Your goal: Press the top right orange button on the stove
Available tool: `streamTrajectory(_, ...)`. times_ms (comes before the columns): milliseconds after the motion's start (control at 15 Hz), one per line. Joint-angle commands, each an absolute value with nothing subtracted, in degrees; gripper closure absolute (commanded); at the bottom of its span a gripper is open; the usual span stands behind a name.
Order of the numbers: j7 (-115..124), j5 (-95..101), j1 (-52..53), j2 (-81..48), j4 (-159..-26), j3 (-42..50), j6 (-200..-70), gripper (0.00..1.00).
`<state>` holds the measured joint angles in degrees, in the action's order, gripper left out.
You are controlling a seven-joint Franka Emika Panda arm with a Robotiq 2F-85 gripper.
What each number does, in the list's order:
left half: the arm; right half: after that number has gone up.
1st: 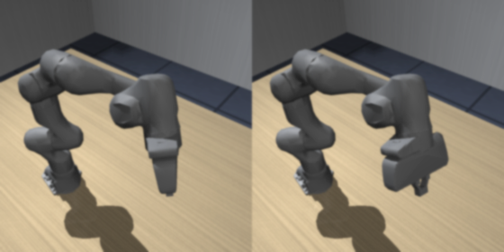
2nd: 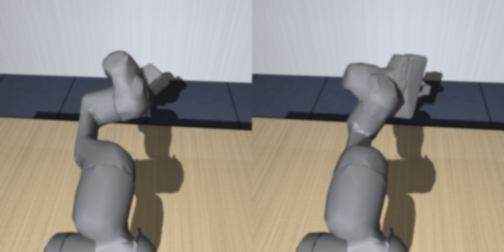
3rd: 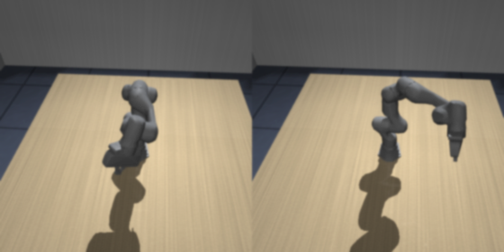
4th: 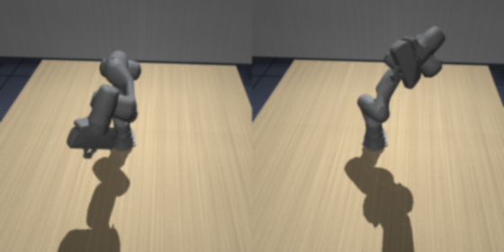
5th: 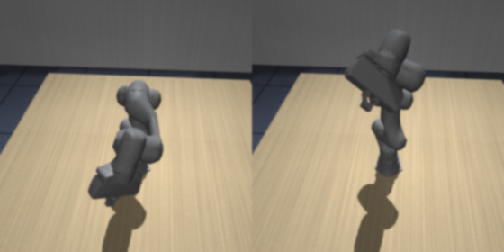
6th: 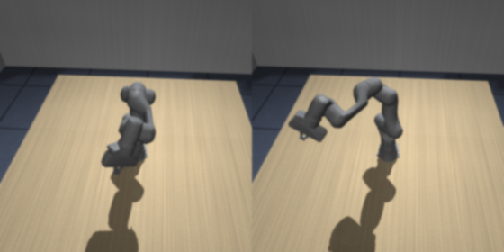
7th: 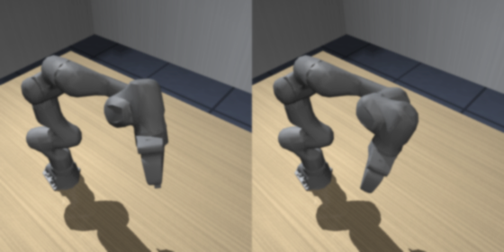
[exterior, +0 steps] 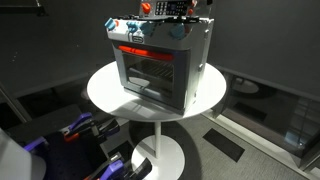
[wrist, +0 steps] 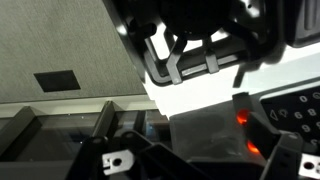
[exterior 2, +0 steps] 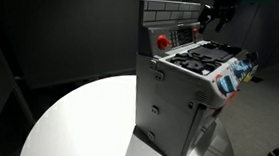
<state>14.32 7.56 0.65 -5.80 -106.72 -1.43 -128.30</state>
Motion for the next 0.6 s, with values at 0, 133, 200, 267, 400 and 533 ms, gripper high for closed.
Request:
streamTrajectory(0, 15.54, 8.63, 1.52, -8.62, -102.53, -0.87, -127.41, 0.00)
streamTrajectory(133, 15.34, 8.56, 1.68, -9.77, -101.23, -0.80, -127.57, 0.00)
streamTrajectory(200, 15.20, 8.46, 1.71, -10.24, -100.73, -0.76, -127.63, 0.00)
streamTrajectory(267, 15.09, 8.36, 1.75, -10.58, -100.32, -0.74, -127.68, 0.00)
streamTrajectory(400, 14.91, 8.32, 1.83, -11.06, -99.74, -0.68, -127.82, 0.00)
streamTrajectory(533, 14.64, 8.03, 1.84, -10.66, -100.00, -0.72, -127.35, 0.00)
